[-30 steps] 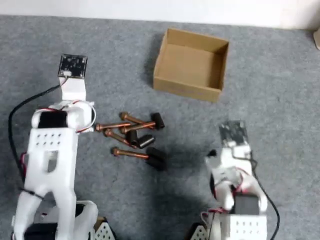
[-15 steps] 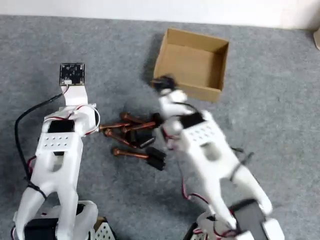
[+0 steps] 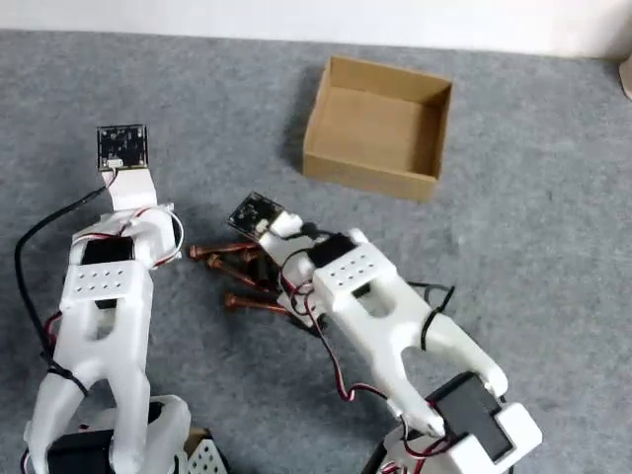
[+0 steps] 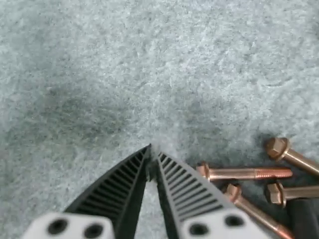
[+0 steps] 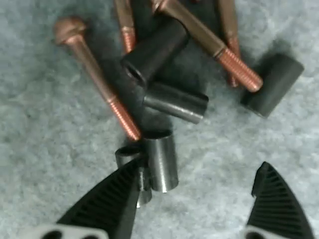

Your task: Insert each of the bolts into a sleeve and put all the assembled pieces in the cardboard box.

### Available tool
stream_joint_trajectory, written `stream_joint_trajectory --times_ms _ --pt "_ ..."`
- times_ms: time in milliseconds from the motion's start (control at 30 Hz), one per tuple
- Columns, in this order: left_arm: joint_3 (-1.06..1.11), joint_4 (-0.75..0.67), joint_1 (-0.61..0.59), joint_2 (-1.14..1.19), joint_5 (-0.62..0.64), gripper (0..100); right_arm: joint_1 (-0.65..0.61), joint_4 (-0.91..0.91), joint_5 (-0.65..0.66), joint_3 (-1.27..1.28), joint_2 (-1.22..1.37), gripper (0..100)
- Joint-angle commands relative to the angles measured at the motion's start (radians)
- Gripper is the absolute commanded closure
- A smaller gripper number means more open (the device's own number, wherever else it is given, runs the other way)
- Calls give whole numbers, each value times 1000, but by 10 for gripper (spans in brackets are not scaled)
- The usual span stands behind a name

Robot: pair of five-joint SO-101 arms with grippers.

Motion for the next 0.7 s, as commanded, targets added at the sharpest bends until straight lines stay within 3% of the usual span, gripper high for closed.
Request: stream_joint_trajectory --times_ms 0,367,667 --pt "-7 -20 -13 -8 5 992 -10 -62 12 47 -5 688" --pt "-5 -20 -16 -8 5 992 -4 -64 12 84 7 688" --pt "-5 -18 -16 -8 5 992 -8 -82 -46 39 206 688"
